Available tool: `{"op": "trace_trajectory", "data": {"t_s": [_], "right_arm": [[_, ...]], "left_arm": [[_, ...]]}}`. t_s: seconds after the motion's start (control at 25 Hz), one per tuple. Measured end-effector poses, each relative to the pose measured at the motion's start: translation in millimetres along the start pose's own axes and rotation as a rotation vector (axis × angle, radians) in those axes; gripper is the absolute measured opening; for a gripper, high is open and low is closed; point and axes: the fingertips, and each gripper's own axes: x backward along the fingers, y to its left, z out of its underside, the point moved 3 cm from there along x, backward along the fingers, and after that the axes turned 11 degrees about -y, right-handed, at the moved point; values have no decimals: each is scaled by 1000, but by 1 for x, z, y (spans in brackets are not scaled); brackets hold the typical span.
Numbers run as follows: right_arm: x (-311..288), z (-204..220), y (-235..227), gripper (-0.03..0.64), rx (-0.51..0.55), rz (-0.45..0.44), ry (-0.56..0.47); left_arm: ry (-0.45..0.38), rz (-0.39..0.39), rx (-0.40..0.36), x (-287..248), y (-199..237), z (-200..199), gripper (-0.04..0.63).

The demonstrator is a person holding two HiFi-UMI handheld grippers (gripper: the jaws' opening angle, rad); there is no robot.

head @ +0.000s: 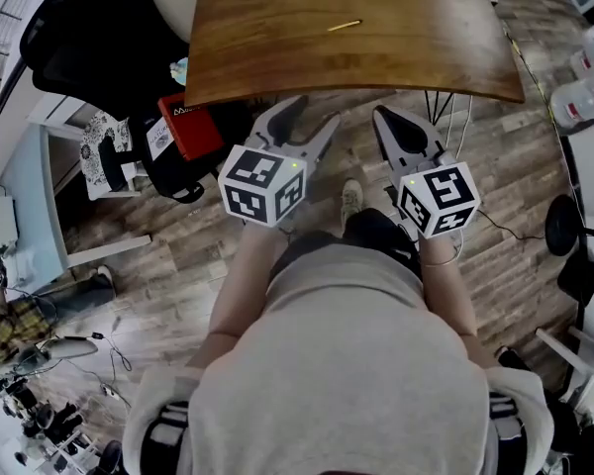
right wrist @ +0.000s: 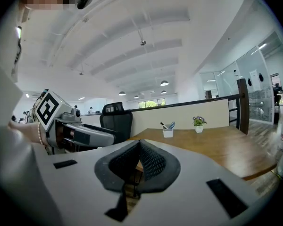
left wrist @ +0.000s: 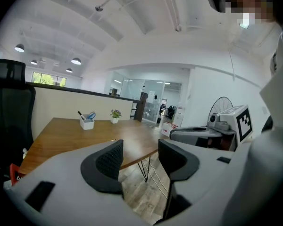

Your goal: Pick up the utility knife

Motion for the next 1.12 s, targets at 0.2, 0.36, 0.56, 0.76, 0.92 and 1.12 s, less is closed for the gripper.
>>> {"op": "trace_trajectory", "data": {"t_s": [0.2, 0.36, 0.56, 0.76, 0.92, 1.12], "right_arm": [[-34, -10, -38, 12, 10, -47, -7], [-46, -14, -66, 12, 7, -70, 1], [-49, -15, -91, 12, -5, -65, 6], [-54, -7, -101, 12, -25, -62, 22], [-64, -3, -105, 12, -35, -66, 33], [-84, -3, -117, 12, -38, -52, 30]], "left_arm": [[-13, -44, 5, -44, 25, -12, 233], [-23, -58, 11, -77, 32, -21, 233], [-10, -75, 18, -96, 33, -19, 233], [13, -83, 32, -104, 41, -12, 233], [27, -80, 37, -114, 49, -10, 233], [26, -54, 62, -135, 65, -14, 233]]}}
